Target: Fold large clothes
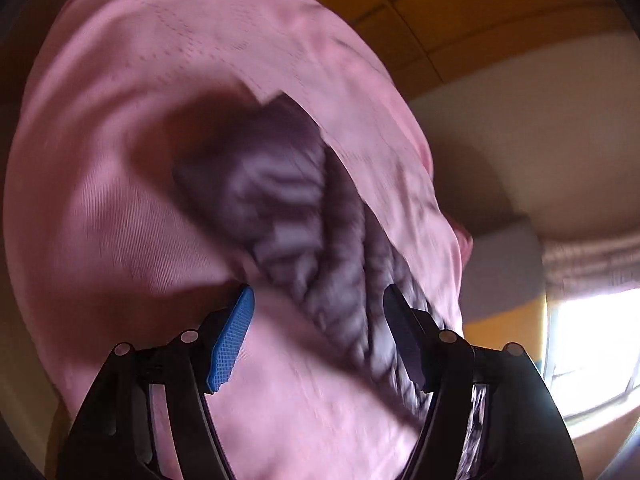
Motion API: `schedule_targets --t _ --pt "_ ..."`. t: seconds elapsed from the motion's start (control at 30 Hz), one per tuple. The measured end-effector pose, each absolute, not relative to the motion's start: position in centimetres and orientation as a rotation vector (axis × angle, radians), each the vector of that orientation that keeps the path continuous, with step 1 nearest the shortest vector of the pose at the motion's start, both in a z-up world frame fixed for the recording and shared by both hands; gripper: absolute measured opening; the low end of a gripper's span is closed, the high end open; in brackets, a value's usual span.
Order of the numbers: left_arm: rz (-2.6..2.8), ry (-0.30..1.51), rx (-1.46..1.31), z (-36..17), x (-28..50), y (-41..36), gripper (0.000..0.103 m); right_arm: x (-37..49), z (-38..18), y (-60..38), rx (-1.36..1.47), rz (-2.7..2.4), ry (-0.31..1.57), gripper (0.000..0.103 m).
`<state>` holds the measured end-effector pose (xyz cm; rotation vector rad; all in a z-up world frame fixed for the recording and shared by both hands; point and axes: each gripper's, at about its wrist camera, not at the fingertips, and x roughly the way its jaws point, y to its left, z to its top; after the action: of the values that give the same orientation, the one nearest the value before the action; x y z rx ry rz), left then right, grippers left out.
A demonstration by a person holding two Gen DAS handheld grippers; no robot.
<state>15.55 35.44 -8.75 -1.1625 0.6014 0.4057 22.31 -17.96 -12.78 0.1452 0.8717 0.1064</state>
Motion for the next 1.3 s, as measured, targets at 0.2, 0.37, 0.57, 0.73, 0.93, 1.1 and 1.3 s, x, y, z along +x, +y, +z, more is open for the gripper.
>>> schedule_targets --t 0.2,0.37,0.57,0.73,0.93,1.1,1.3 --pt "0.399 0.613 -1.12 -8.2 17.4 37.2 0.016 22.4 -12.9 -17.7 0.131 0.097 0.878 0.101" --pt "0.26 0.56 -0.993 -4.8 18.8 34.1 0.013 22.4 -12.9 -17.7 0.128 0.095 0.878 0.101" --pt "-0.018 0.561 -0.803 -0.7 22.3 25.2 0.013 22.4 -12.9 -17.8 0.134 0.099 0.875 0.101" --pt "-0.196 0.647 -0.63 -0.6 25.0 15.7 0.013 22.3 -12.9 -18.0 0.145 0.105 0.871 0.101" --pt "-0.3 0.795 -0.456 -3.3 27.2 6.5 0.014 22.3 -13.0 -18.3 0.164 0.117 0.867 0.101" --pt "-0.289 0.858 -0.375 -5.2 27.5 3.9 0.07 22.5 -12.5 -18.5 0.163 0.137 0.896 0.101" --pt "-0.222 0.789 -0.36 -4.4 25.4 4.8 0.07 24.3 -8.8 -18.3 0.342 0.296 0.878 0.098"
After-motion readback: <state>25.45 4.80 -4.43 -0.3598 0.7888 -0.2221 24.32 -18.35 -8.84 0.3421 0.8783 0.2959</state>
